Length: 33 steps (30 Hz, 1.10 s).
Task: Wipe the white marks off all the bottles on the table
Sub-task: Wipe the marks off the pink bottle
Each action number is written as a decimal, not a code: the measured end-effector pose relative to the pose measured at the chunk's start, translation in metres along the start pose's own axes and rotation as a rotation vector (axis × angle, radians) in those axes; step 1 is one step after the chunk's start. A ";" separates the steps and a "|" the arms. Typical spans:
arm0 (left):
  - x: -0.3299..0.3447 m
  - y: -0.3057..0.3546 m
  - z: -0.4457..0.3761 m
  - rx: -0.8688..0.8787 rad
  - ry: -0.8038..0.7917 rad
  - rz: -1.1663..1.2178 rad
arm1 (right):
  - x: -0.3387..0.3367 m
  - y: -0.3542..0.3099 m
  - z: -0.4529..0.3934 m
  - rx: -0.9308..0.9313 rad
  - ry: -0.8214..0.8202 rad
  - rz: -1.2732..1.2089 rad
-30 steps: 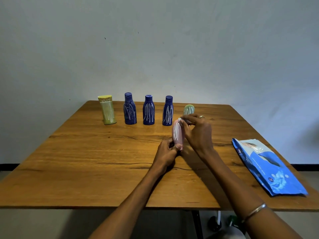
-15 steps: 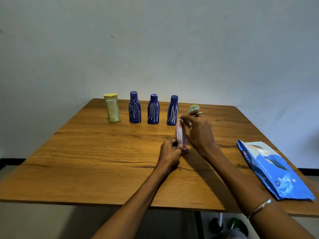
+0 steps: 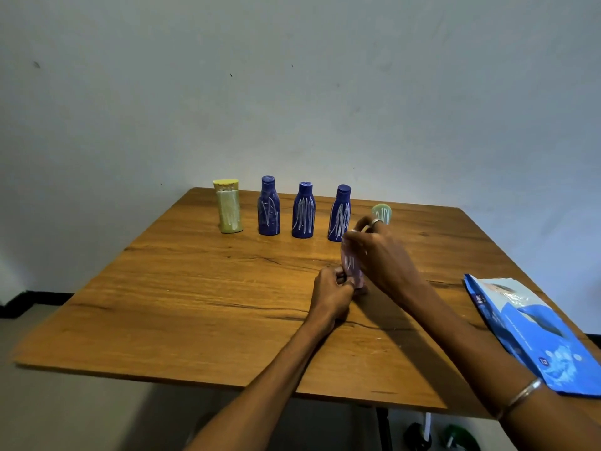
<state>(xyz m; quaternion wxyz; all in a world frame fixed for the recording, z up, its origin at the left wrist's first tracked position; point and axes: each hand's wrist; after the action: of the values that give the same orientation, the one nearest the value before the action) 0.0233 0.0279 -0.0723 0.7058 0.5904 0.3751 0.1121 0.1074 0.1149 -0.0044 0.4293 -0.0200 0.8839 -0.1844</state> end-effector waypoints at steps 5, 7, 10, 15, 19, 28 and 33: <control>-0.002 -0.001 0.000 -0.040 0.000 -0.018 | 0.009 -0.007 0.022 -0.071 -0.176 0.078; -0.002 -0.001 -0.001 -0.047 -0.004 -0.020 | 0.005 -0.006 0.024 -0.091 -0.238 0.074; -0.002 -0.001 -0.001 -0.043 -0.019 -0.010 | -0.009 0.000 0.013 -0.087 -0.179 0.048; 0.000 -0.001 -0.001 -0.009 -0.010 0.004 | -0.003 0.008 0.013 -0.045 -0.060 -0.041; -0.001 -0.004 -0.003 -0.006 0.016 0.013 | 0.006 0.013 0.031 -0.052 -0.130 -0.092; 0.000 -0.003 0.001 0.049 -0.040 0.118 | 0.002 0.029 0.058 0.056 0.034 -0.291; 0.002 -0.001 0.001 0.067 -0.039 0.122 | 0.004 0.026 0.036 0.140 0.235 -0.338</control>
<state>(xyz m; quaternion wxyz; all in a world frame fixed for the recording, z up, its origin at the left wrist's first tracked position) 0.0249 0.0283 -0.0744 0.6846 0.6377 0.3279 0.1307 0.1353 0.1273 -0.0366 0.2865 -0.1166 0.8969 -0.3160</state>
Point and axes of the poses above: each hand's wrist, its own z-axis away from the middle knuckle, its own x-axis out of the palm, y = z × x, and after that the axes turned 15 degrees about -z, right-handed
